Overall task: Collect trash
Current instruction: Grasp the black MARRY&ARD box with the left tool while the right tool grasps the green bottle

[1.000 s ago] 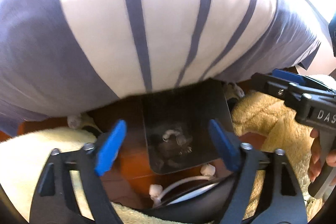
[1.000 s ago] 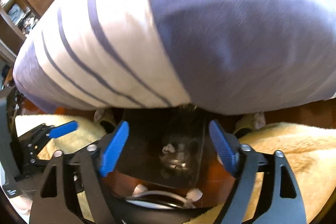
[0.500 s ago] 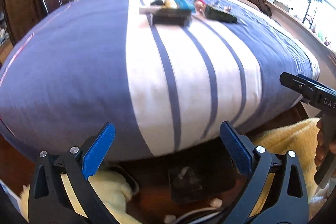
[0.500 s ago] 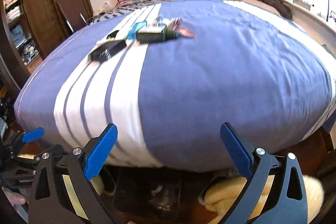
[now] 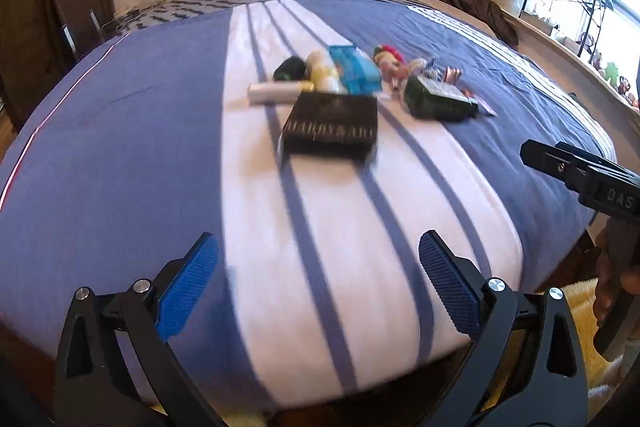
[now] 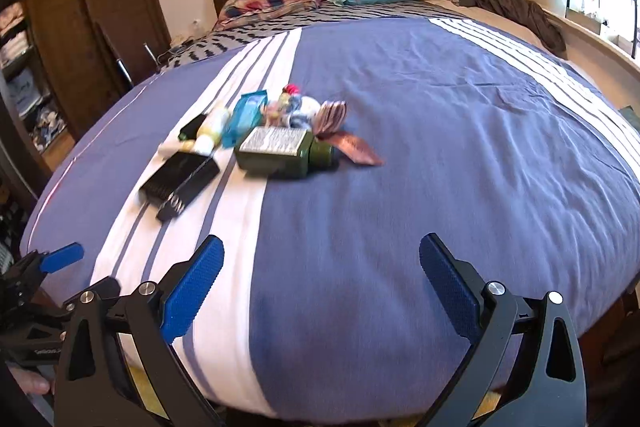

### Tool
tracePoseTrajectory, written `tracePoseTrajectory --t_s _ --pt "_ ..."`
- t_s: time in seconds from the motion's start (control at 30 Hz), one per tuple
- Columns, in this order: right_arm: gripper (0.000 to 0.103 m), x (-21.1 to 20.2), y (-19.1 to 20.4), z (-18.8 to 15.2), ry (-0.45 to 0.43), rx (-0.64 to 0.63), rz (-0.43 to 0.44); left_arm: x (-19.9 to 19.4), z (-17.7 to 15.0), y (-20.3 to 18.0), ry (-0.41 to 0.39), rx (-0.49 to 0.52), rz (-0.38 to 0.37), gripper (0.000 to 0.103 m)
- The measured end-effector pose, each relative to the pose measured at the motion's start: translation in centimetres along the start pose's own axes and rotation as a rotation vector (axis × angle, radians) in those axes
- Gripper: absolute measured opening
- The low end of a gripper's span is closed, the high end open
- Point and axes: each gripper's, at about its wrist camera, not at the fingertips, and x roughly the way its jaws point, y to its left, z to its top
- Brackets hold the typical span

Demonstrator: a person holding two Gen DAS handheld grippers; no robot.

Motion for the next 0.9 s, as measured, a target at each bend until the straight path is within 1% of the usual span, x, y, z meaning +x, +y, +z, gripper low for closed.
tracePoseTrajectory --t_s 0.07,0.13,0.2,0.33,0.43,0.57,0.67,0.77,0.87,0.9 --pt "0.098 0.7 0.0 1.0 0.004 -0.002 0.005 1.2 1.4 -0.3 0.004 0.018 0.005 0.095" --pt "0.098 1.3 0.2 1.6 0.006 -0.015 0.002 2.2 2.7 -0.8 0.003 0.038 -0.006 0.095" --pt "0.098 2.0 0.5 2.3 0.013 -0.025 0.002 3.0 3.5 -0.9 0.009 0.045 0.001 0.095" --pt "0.098 3.6 1.1 3.9 0.03 -0.01 0.028 5.0 5.1 -0.8 0.024 0.053 0.013 0.095" --pt "0.098 4.7 1.7 4.6 0.049 0.009 0.043 6.2 5.8 -0.4 0.035 0.049 0.012 0.095" --pt "0.098 6.4 2.4 4.8 0.09 0.038 0.019 7.4 6.2 -0.2 0.048 0.049 -0.002 0.095" --pt "0.098 7.5 2.6 4.8 0.113 0.064 0.024 8.1 6.3 -0.3 0.06 0.053 -0.015 0.094" --pt "0.098 8.6 3.0 4.9 0.127 0.069 0.018 8.8 6.4 0.0 0.069 0.046 -0.035 0.091" --pt "0.098 9.5 3.0 5.3 0.128 0.07 -0.007 8.9 6.7 0.2 0.064 0.044 -0.043 0.083" --pt "0.098 9.6 3.1 5.4 0.125 0.069 -0.011 9.0 6.8 0.3 0.063 0.044 -0.046 0.078"
